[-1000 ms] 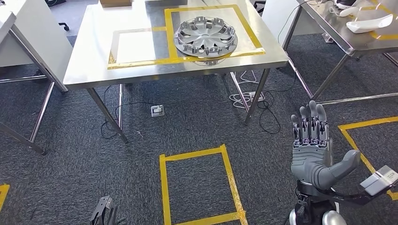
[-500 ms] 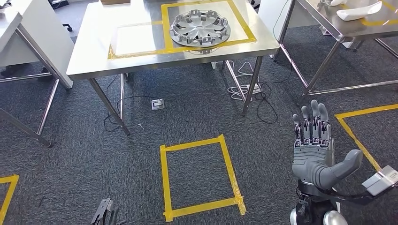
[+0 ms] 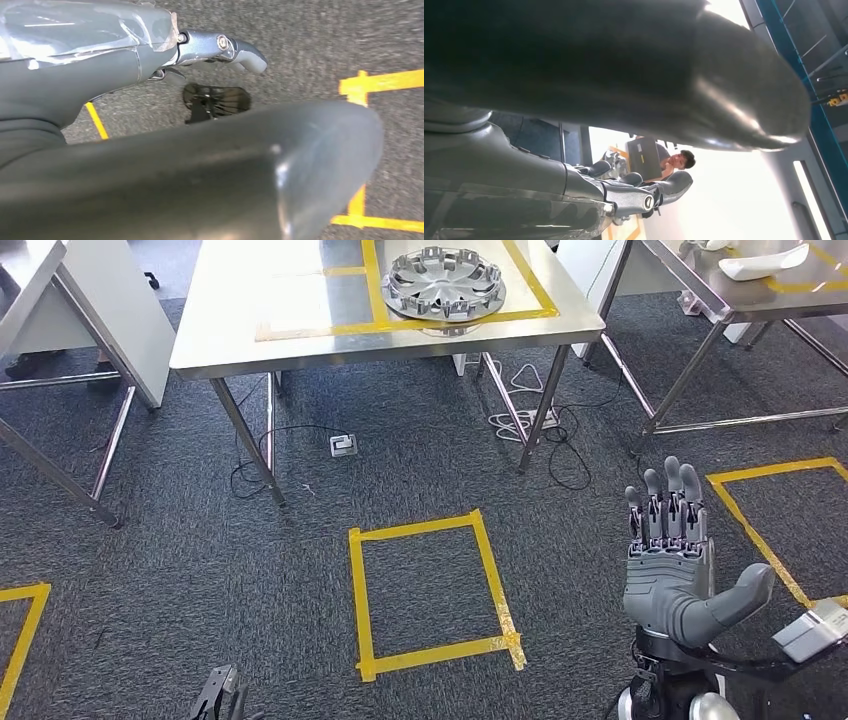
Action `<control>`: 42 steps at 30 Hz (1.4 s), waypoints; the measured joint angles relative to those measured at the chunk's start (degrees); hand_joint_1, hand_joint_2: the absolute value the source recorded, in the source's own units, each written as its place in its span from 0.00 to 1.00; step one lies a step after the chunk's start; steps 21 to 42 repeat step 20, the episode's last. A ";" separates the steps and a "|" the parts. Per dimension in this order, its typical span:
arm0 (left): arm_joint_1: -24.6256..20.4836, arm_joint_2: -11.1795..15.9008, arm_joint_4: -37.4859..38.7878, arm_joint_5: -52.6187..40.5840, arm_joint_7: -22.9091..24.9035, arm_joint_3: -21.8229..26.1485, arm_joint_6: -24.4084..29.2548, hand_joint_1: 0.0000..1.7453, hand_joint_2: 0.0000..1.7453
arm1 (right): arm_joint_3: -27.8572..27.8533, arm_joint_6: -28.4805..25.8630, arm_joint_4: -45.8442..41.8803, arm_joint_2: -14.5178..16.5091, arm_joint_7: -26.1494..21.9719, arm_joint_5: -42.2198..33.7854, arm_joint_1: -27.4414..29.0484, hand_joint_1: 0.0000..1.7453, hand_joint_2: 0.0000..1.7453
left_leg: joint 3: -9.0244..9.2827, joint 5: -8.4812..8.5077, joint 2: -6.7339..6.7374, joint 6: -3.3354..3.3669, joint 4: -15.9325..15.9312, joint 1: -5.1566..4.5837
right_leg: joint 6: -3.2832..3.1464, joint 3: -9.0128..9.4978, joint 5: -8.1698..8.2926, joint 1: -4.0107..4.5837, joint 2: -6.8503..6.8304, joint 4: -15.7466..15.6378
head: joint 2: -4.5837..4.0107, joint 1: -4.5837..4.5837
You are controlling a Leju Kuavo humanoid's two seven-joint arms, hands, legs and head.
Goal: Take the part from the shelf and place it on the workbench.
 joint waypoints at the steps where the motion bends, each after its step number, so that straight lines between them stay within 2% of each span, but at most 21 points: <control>1: 0.07 -0.01 0.00 0.00 -0.02 0.00 0.02 0.00 0.00 | -0.01 0.00 0.02 -0.06 -0.17 0.03 0.03 0.00 0.00 | -0.77 0.59 0.03 -0.02 0.03 -0.16 | 0.54 0.89 0.89 0.02 0.00 0.32 | 0.00 0.00; 2: 0.12 -0.02 0.00 0.00 -0.04 0.00 0.03 0.00 0.00 | -0.01 0.00 0.03 -0.12 -0.33 0.05 0.04 0.00 0.00 | -1.43 1.11 0.04 -0.06 0.07 -0.32 | 0.89 2.85 2.15 0.08 -0.01 -1.66 | 0.00 -0.01; 3: 0.14 -0.06 -0.01 -0.01 -0.05 0.00 0.05 0.00 0.00 | -0.01 0.00 0.03 -0.17 -0.45 0.06 0.03 0.00 0.00 | -1.95 1.57 0.03 -0.13 0.14 -0.42 | 0.81 5.75 2.96 0.23 -0.01 -5.57 | 0.00 -0.01; 5: 0.16 -0.24 -0.01 -0.04 -0.14 0.00 0.08 0.00 0.00 | -0.01 -0.03 -0.02 -0.24 -0.60 0.09 0.01 0.00 0.00 | -2.67 2.36 0.03 -0.55 0.29 -0.59 | -0.25 11.64 2.38 0.68 -0.09 -14.29 | 0.00 -0.05; 6: 0.18 -0.31 -0.01 -0.06 -0.21 0.00 0.08 0.00 0.00 | -0.01 -0.10 -0.04 -0.27 -0.66 0.13 0.01 0.00 0.00 | -2.84 2.71 0.06 -0.86 0.32 -0.52 | -0.80 13.21 1.72 0.95 -0.12 -17.04 | 0.00 -0.04; 7: 0.20 -0.35 0.00 -0.09 -0.28 0.00 0.09 0.00 0.00 | -0.01 -0.20 -0.07 -0.31 -0.70 0.19 0.03 0.00 0.00 | -2.95 3.03 0.11 -1.24 0.31 -0.46 | -1.16 13.76 1.33 1.15 -0.14 -18.25 | 0.00 -0.04; 9: 0.22 -0.28 0.00 -0.14 -0.36 -0.01 0.10 0.00 0.00 | -0.01 -0.41 -0.09 -0.38 -0.74 0.30 0.08 0.00 0.00 | -3.20 3.15 0.10 -1.96 0.51 -0.27 | -1.71 13.47 1.81 0.97 -0.12 -18.69 | 0.00 -0.01; 10: 0.23 -0.26 0.00 -0.18 -0.37 -0.01 0.10 0.00 0.00 | 0.00 -0.46 -0.12 -0.39 -0.73 0.34 0.10 0.00 0.00 | -3.62 2.20 0.02 -2.35 1.48 -0.18 | -2.08 13.43 2.16 0.77 -0.13 -18.81 | 0.00 -0.08; 11: 0.23 -0.20 0.00 -0.21 -0.38 -0.02 0.09 0.00 0.00 | 0.01 -0.49 -0.15 -0.39 -0.73 0.36 0.16 0.00 0.00 | -4.44 0.44 -0.07 -2.75 3.59 -0.04 | -2.41 13.34 2.52 0.53 -0.17 -18.92 | 0.00 -0.09; 13: 0.28 -0.08 0.01 -0.26 -0.38 -0.02 0.11 0.00 0.00 | 0.01 -0.50 -0.19 -0.39 -0.73 0.37 0.34 0.00 0.00 | -7.10 -4.33 -0.17 -3.52 11.06 0.40 | -2.76 12.87 3.06 0.48 -0.19 -18.83 | 0.00 -0.15; 14: 0.33 -0.01 0.01 -0.26 -0.38 -0.02 0.12 0.00 0.00 | 0.01 -0.50 -0.19 -0.39 -0.72 0.37 0.49 0.00 0.00 | -8.32 -5.98 -0.16 -3.81 14.79 0.59 | -2.77 12.60 3.25 0.50 -0.16 -18.77 | 0.00 -0.13; 15: 0.38 0.04 0.02 -0.26 -0.39 -0.02 0.12 0.00 0.00 | 0.01 -0.50 -0.19 -0.39 -0.71 0.37 0.63 0.00 0.00 | -8.85 -6.56 -0.16 -4.02 17.01 0.76 | -2.71 12.37 3.41 0.51 0.02 -18.68 | 0.00 -0.14; 16: 0.42 0.08 0.02 -0.27 -0.42 -0.02 0.10 0.00 0.00 | 0.01 -0.50 -0.19 -0.39 -0.69 0.37 0.75 0.00 0.00 | -8.28 -5.99 -0.19 -4.13 16.95 0.91 | -2.63 12.21 3.51 0.51 0.25 -18.58 | 0.00 -0.15; 17: 0.43 0.13 0.02 -0.27 -0.46 -0.02 0.09 0.00 0.00 | 0.01 -0.50 -0.19 -0.39 -0.68 0.37 0.82 0.00 0.00 | -6.59 -4.50 -0.29 -4.15 14.56 1.06 | -2.58 12.12 3.58 0.50 0.54 -18.48 | 0.00 -0.15; 19: 0.43 0.30 0.02 -0.27 -0.62 -0.02 0.09 0.00 0.00 | 0.01 -0.51 -0.22 -0.39 -0.67 0.36 0.83 0.00 0.00 | -1.73 -1.45 -1.68 -3.77 6.59 1.30 | -2.39 11.86 3.66 0.53 1.15 -18.29 | 0.00 -0.12; 20: 0.43 0.36 0.02 -0.27 -0.65 -0.02 0.09 0.00 0.00 | 0.01 -0.51 -0.23 -0.39 -0.67 0.35 0.82 0.00 0.00 | -0.36 -0.71 -2.16 -3.63 4.27 1.36 | -2.35 11.80 3.68 0.54 1.31 -18.24 | 0.00 -0.11; 42: 0.43 0.36 0.02 -0.27 -0.65 -0.02 0.09 0.00 0.00 | 0.01 -0.51 -0.23 -0.39 -0.67 0.35 0.82 0.00 0.00 | -0.36 -0.71 -2.16 -3.63 4.27 1.36 | -2.35 11.80 3.68 0.54 1.31 -18.24 | 0.00 -0.11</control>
